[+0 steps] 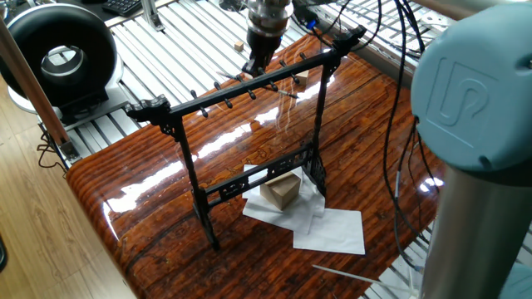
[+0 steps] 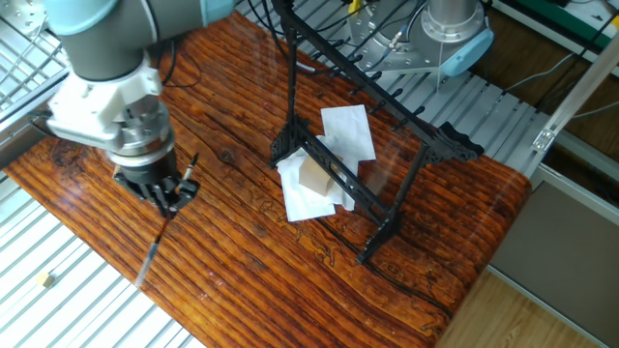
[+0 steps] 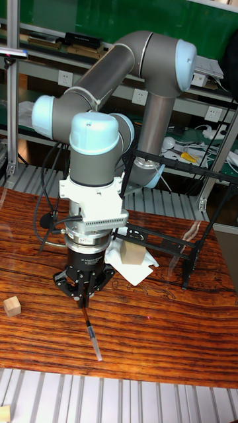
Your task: Place the brush on the pen rack
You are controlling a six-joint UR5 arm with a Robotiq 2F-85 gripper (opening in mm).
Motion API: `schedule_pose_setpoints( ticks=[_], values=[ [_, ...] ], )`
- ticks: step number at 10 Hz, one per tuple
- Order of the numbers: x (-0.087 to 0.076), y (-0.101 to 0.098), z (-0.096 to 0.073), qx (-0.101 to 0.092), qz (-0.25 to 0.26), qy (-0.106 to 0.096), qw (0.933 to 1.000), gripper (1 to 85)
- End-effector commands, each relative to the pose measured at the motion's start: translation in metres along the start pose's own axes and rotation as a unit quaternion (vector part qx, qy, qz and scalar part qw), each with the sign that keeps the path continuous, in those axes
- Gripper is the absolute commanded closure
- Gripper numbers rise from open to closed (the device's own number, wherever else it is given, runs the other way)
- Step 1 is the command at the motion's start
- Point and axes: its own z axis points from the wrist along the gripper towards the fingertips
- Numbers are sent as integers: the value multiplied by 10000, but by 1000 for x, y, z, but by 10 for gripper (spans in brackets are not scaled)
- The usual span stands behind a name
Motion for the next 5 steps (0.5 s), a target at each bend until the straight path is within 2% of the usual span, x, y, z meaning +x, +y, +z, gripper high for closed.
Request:
schedule_pose_setpoints(
  ticks=[1, 3, 5],
  values=[
    [-6, -11, -4, 23, 355, 62, 9993, 847],
    [2, 0, -8, -255, 712, 279, 9967, 847],
    [3, -11, -16, -138, 509, 395, 9978, 820]
  ],
)
